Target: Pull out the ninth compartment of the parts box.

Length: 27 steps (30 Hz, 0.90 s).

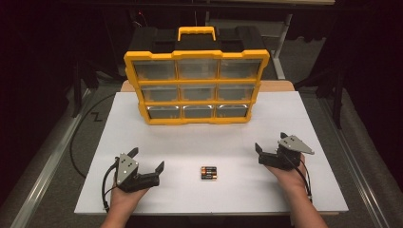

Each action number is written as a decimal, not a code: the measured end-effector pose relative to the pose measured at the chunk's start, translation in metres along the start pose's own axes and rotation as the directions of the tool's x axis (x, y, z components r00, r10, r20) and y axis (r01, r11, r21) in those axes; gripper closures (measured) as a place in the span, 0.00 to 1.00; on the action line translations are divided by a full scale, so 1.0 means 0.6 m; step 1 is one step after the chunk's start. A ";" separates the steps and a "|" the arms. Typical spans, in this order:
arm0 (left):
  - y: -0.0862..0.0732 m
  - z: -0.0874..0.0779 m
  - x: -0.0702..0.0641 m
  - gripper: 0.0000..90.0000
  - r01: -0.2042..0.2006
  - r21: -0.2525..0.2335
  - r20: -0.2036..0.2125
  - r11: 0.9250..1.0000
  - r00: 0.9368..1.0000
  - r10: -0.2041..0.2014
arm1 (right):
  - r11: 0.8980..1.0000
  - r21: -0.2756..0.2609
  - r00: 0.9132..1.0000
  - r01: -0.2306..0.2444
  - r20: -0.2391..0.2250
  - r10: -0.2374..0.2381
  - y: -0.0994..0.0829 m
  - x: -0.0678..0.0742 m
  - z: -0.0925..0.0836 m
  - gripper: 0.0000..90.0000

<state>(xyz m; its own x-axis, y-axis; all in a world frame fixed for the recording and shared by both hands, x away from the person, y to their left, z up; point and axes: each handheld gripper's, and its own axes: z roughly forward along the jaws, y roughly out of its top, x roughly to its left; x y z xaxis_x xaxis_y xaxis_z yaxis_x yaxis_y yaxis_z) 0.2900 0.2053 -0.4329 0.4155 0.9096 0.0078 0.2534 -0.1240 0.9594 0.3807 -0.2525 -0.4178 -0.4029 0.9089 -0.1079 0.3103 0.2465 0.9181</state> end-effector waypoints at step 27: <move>-0.004 0.002 0.004 0.01 0.010 0.006 -0.003 1.000 1.000 -0.010 | 0.998 0.032 0.995 0.053 0.084 -0.055 0.014 -0.018 0.051 0.01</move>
<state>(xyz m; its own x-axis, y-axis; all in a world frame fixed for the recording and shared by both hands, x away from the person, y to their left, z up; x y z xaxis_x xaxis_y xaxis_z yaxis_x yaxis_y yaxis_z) 0.2916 0.2074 -0.4354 0.4103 0.9120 -0.0004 0.2623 -0.1175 0.9578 0.4139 -0.2500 -0.4208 -0.3456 0.9189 -0.1901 0.3163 0.3048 0.8984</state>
